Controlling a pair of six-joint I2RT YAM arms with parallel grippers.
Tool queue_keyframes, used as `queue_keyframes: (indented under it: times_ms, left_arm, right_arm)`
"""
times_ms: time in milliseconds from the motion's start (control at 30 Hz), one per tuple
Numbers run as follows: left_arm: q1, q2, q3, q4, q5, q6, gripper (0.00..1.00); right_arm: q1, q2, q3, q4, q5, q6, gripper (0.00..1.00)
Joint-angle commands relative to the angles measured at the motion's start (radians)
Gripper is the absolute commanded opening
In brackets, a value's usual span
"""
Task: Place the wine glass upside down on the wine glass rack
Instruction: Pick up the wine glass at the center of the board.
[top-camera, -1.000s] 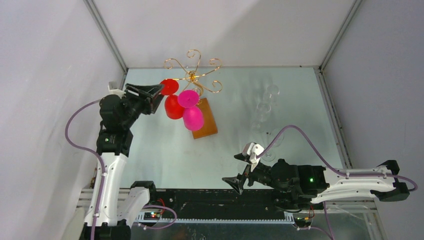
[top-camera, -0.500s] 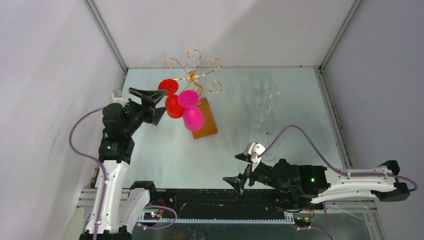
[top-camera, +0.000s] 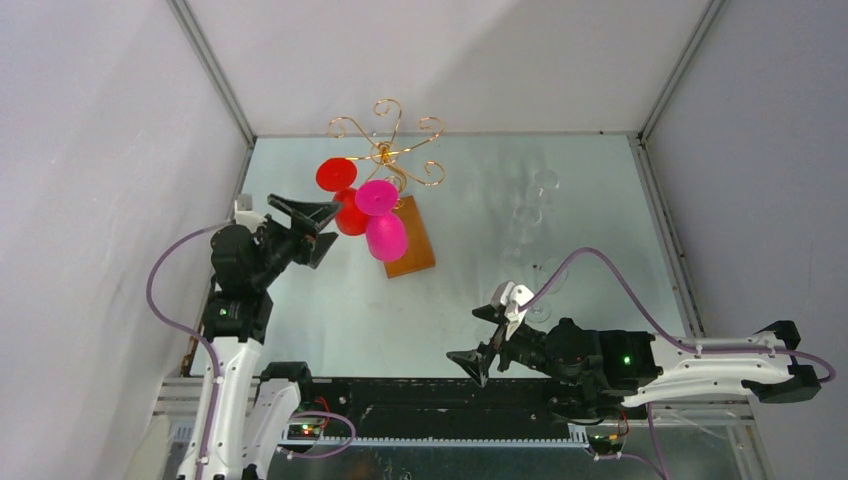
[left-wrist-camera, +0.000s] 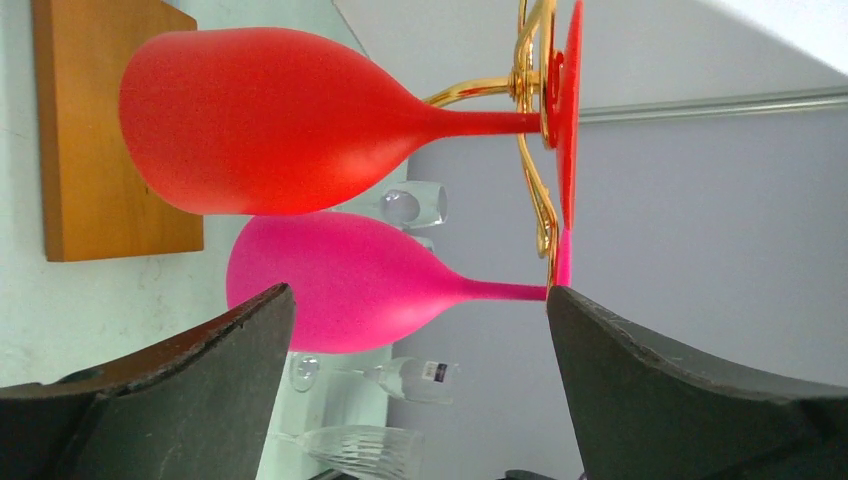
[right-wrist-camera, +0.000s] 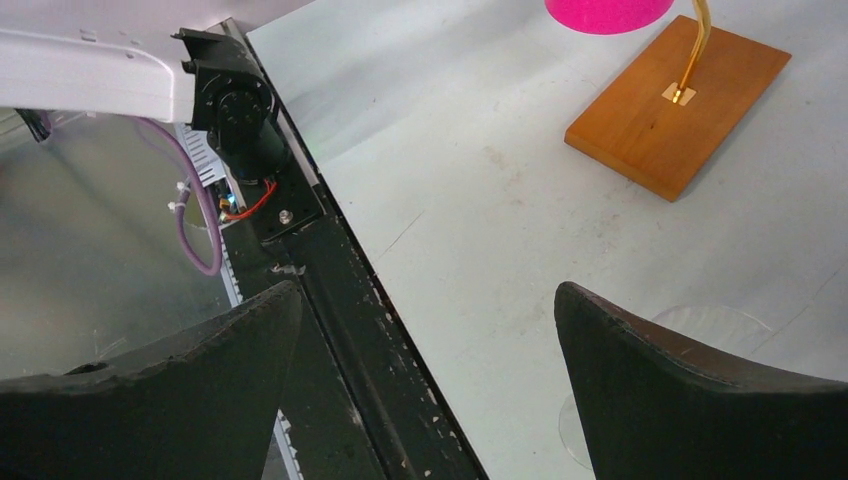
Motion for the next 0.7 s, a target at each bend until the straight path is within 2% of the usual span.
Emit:
queue_keyframes:
  times_ms: [0,367,433,533,567,667]
  left_arm:
    - [0.011,-0.048,0.012,-0.064,-0.013,0.15,1.0]
    - [0.008,-0.123,0.013,-0.245,-0.136,0.413,1.0]
    - [0.007,-0.137,0.015,-0.28,-0.165,0.482,1.0]
    - [0.003,-0.158,0.016,-0.324,-0.207,0.556,1.0]
    - [-0.002,-0.162,0.014,-0.329,-0.212,0.589,1.0]
    - [-0.013,-0.178,0.001,-0.337,-0.219,0.645,1.0]
  right_arm:
    - [0.007,-0.01,0.003,-0.004,0.038,0.044,0.99]
    - [0.006,-0.029,0.003,-0.077,0.111,0.158,1.0]
    - [0.004,-0.045,0.004,-0.104,0.162,0.227,1.0]
    - [-0.002,-0.077,0.011,-0.177,0.272,0.436,0.99]
    - [-0.005,-0.08,0.018,-0.245,0.327,0.486,1.0]
    - [-0.028,-0.071,0.086,-0.385,0.368,0.642,1.0]
